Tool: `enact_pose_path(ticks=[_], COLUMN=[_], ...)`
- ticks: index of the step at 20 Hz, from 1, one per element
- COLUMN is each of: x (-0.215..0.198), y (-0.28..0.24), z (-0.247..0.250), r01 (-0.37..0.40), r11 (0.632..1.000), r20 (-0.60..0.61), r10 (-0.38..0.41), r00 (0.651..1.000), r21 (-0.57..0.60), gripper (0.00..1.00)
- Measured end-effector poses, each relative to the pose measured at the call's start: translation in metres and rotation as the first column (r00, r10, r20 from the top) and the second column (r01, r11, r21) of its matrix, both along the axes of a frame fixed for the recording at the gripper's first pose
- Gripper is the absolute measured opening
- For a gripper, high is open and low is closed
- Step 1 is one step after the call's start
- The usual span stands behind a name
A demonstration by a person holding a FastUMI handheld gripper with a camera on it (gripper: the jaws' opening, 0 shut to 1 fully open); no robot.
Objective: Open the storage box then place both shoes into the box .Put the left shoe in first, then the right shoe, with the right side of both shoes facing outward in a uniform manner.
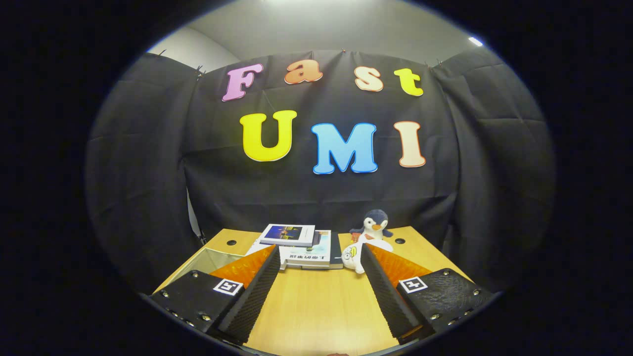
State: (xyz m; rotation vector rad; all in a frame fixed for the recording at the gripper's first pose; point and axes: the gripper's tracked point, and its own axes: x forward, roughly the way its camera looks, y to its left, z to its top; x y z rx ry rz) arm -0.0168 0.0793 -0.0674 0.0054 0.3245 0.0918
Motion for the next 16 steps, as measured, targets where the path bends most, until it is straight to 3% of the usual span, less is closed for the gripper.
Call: enact_pose_path(ticks=[5,16], x=[-0.009,-0.008], y=[-0.042,-0.076], z=[0.006,0.030], r01=[0.037,0.058], r11=[0.999,0.998], r20=[0.032,0.108], r10=[-0.036,-0.055], r00=[0.999,0.993], r21=[-0.017,-0.025], gripper=[0.99,0.99])
